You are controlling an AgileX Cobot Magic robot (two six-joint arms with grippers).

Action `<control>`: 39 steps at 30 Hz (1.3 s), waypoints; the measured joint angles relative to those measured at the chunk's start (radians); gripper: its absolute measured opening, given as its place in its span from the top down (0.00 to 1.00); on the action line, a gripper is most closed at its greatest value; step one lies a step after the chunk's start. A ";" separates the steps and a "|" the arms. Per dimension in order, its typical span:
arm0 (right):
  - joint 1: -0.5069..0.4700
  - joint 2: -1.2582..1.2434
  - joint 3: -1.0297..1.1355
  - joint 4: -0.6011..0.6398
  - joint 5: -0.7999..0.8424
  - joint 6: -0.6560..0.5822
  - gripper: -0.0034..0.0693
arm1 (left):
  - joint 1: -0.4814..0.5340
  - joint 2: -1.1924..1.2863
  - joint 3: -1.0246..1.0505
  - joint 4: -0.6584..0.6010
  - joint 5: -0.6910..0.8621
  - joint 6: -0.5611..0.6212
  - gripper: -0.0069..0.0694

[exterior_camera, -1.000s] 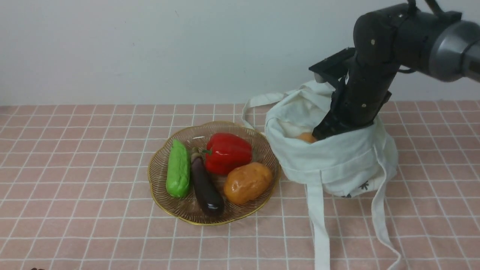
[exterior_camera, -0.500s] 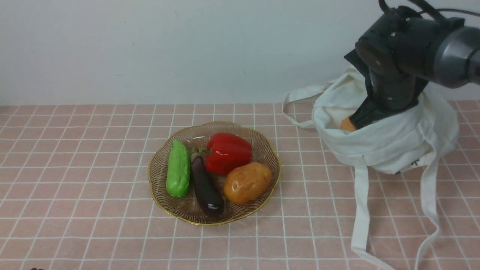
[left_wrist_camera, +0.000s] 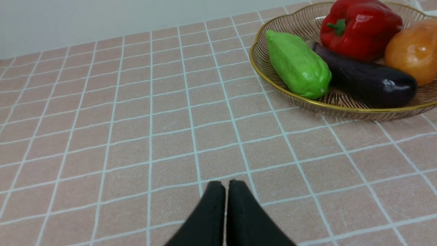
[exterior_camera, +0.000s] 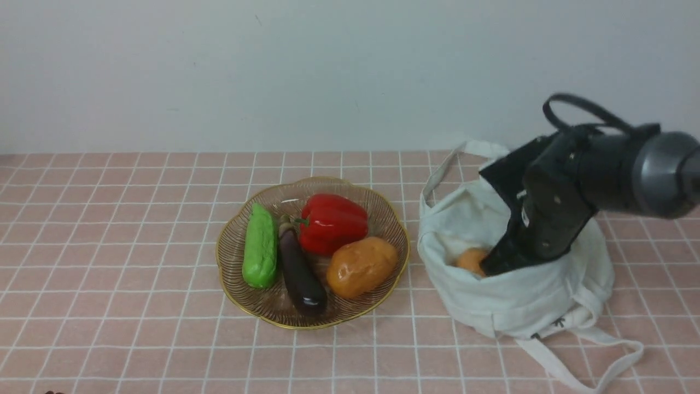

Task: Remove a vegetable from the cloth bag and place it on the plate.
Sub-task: Use the right arm to grab a potato from the bag

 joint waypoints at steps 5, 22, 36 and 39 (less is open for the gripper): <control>0.001 -0.057 -0.031 -0.118 0.087 0.056 0.95 | 0.000 0.000 0.000 0.000 0.000 0.000 0.92; 0.001 -0.133 -0.088 0.086 0.087 0.030 0.72 | 0.000 0.000 0.000 0.000 0.000 0.000 0.92; 0.001 -0.052 -0.286 0.306 0.277 -0.175 0.12 | 0.000 0.000 0.000 0.000 0.000 0.000 0.92; 0.001 -0.052 -0.320 0.453 0.340 -0.316 0.09 | 0.000 0.000 0.000 0.000 0.000 0.000 0.92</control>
